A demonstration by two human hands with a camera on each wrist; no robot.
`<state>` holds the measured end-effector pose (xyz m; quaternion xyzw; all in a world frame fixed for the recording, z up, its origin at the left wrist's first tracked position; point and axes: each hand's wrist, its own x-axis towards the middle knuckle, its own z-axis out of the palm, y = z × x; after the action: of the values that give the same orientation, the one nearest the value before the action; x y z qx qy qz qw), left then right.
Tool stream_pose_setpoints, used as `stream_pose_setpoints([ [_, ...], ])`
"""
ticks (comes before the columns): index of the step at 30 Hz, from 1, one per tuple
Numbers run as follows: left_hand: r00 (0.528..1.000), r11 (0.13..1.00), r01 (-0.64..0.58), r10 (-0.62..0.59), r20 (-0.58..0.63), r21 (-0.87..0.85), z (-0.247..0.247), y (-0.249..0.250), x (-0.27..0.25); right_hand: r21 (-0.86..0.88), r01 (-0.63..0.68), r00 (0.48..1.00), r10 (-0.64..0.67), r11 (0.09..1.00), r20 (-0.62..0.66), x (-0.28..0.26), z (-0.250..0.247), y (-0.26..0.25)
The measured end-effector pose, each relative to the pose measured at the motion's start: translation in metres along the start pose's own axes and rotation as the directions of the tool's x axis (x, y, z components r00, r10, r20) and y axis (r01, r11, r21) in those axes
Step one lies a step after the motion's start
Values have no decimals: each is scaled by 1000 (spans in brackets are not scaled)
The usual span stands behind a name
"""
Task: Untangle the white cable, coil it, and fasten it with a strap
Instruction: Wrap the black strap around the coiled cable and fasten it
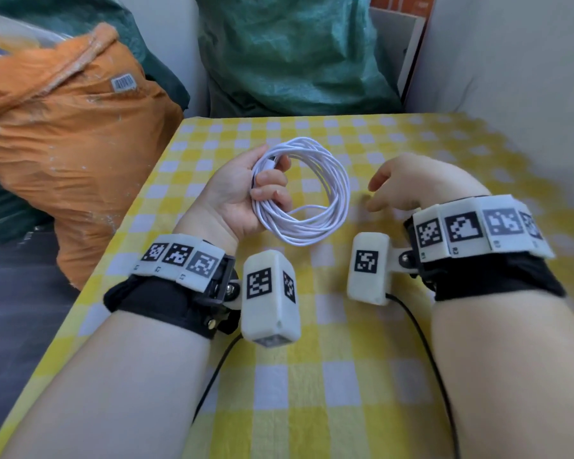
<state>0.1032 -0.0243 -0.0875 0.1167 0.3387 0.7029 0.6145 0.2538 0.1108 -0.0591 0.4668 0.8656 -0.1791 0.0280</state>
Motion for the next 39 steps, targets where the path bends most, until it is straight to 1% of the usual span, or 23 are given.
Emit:
stream_pose_setpoints([
  [5, 998, 999, -31, 29, -61, -25, -6, -5, 2, -48, -83, 994, 86, 995, 66, -3, -4, 11],
  [9, 994, 996, -63, 56, -97, -70, -5, -7, 3, -129, -74, 990, 88, 989, 107, -9, -6, 16],
  [12, 995, 995, -65, 59, -78, -74, -3, -6, 3, -50, -21, 995, 26, 999, 92, -12, -6, 15],
  [14, 996, 997, -74, 74, -57, 11, 2, -3, 1, 19, 22, 996, -24, 1000, 82, -12, -4, 13],
  [16, 993, 984, -106, 112, -33, 145, 10, 1, -1, 122, 70, 996, -77, 990, 53, -11, -3, 9],
  [17, 990, 969, -128, 137, -27, 212, 14, 3, -3, 209, 89, 995, -98, 974, 33, -10, -3, 7],
  [19, 980, 934, -177, 196, -30, 311, 23, 5, -5, 407, 128, 992, -122, 905, -40, -8, -5, 3],
  [22, 954, 880, -240, 292, -70, 409, 29, 4, -11, 640, 193, 981, -145, 744, -128, -13, -6, -2],
  [25, 940, 826, -250, 332, -77, 506, 30, 2, -22, 759, 249, 967, -197, 602, -161, -25, -5, -10],
  [27, 933, 795, -251, 350, -80, 552, 31, 0, -32, 788, 276, 958, -221, 550, -181, -33, -3, -17],
  [30, 927, 739, -265, 372, -47, 619, 33, -8, -48, 798, 318, 946, -226, 512, -232, -43, 1, -30],
  [33, 943, 713, -259, 331, 12, 652, 31, -18, -65, 781, 364, 931, -223, 507, -290, -56, 7, -42],
  [36, 937, 738, -275, 349, 0, 617, 27, -24, -78, 764, 380, 925, -232, 521, -302, -68, 14, -47],
  [39, 925, 798, -304, 378, -39, 521, 22, -24, -90, 761, 352, 936, -214, 545, -279, -79, 16, -41],
])
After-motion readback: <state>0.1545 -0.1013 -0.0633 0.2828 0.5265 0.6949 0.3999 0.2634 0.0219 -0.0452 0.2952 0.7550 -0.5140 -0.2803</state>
